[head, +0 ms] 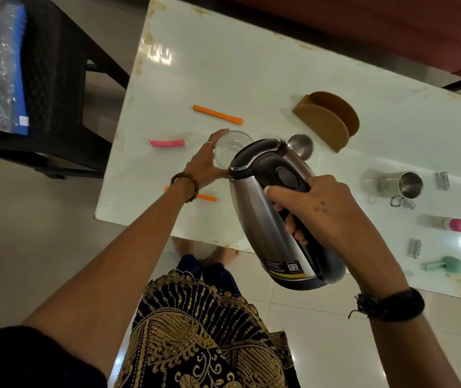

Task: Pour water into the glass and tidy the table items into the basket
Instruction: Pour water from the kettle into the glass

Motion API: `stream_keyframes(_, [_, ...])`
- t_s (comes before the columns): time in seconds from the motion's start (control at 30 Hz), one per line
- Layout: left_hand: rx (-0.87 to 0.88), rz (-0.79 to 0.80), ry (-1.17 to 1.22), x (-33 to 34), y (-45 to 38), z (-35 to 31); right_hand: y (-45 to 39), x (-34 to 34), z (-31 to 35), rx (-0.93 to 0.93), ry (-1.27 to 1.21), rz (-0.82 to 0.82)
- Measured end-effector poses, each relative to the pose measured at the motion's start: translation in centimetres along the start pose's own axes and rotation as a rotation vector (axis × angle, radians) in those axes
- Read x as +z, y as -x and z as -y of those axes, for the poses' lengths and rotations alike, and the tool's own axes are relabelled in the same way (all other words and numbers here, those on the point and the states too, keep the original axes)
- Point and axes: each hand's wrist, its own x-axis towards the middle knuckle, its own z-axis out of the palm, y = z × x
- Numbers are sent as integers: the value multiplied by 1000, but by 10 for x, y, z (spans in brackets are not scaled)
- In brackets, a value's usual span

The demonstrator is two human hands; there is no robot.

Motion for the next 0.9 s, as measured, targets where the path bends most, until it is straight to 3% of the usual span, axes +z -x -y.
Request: stream_keyframes(0.9, [-30, -10, -6, 2, 2, -3, 0, 0, 5, 8, -13, -10])
